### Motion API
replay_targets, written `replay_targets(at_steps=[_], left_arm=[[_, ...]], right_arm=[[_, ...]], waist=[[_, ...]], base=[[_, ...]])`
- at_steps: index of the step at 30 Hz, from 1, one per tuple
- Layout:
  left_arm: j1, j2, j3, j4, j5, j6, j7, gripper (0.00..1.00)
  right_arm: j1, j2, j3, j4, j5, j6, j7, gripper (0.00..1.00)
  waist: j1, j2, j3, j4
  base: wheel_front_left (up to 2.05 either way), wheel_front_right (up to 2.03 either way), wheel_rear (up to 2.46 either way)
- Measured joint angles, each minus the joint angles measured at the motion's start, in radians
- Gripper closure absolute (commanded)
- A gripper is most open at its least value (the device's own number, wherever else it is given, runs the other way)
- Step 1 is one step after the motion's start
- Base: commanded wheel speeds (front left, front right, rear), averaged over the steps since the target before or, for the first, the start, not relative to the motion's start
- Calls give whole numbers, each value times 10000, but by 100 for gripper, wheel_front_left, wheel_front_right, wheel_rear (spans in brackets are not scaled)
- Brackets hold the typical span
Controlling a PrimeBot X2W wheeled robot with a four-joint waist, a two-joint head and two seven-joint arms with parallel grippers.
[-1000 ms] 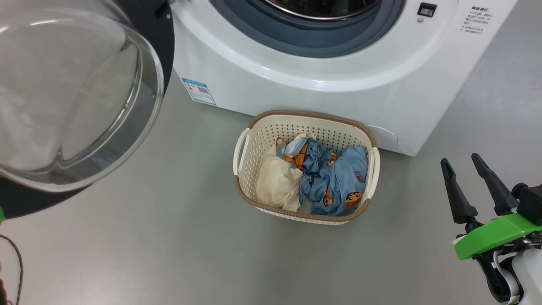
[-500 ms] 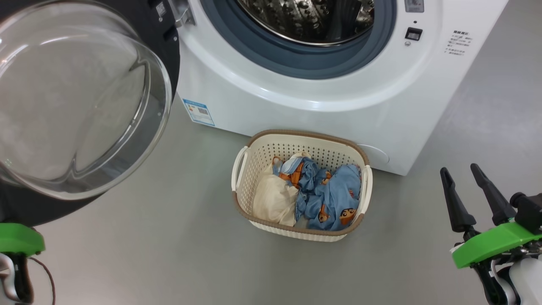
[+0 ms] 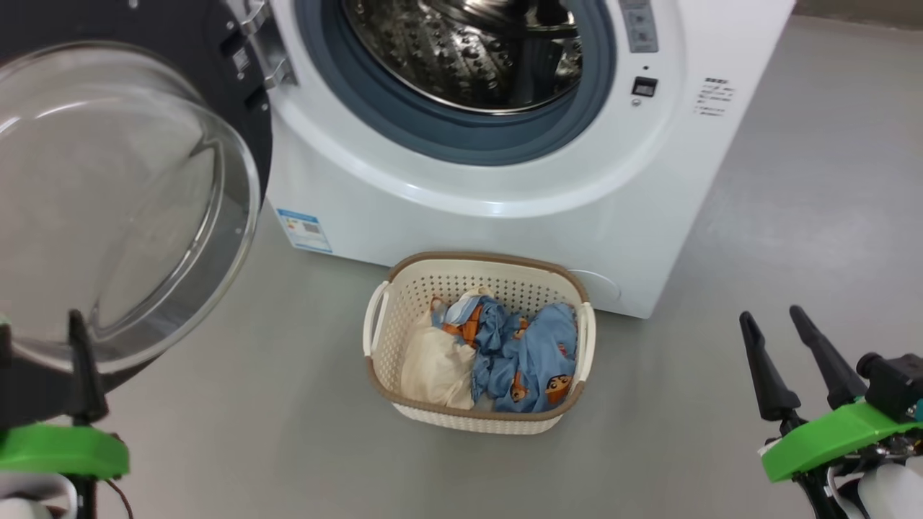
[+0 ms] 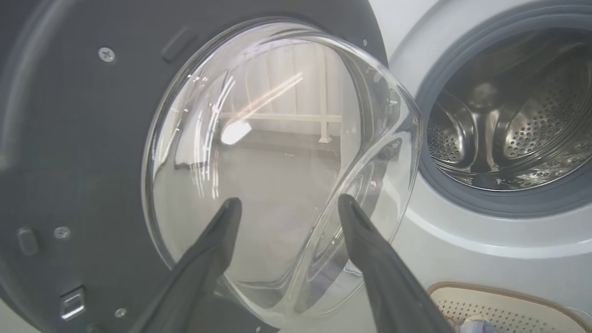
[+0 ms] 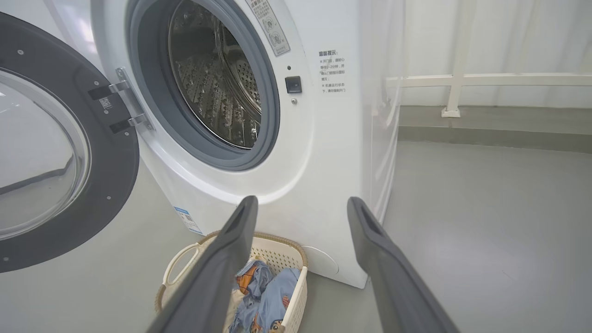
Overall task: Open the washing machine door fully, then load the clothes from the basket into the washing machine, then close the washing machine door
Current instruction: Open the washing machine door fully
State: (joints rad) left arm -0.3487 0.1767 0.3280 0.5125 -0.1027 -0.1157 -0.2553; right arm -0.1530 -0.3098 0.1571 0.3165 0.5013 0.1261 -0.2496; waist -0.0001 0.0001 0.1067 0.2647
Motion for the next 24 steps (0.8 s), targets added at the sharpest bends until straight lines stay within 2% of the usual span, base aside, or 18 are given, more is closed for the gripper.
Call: replay_targets(at_steps=[9, 24], left_arm=[[1000, -96, -961, -499, -359, -157, 0, 0], [1482, -35, -1983, -784, -924, -157, 0, 0]], right_arm=[[284, 171, -10, 8, 0, 0, 0, 0], [471, 182, -56, -8, 0, 0, 0, 0]], waist=[[0, 0, -405, -899], [1, 0, -743, -2546]], base=[[0, 0, 0], [0, 0, 0]])
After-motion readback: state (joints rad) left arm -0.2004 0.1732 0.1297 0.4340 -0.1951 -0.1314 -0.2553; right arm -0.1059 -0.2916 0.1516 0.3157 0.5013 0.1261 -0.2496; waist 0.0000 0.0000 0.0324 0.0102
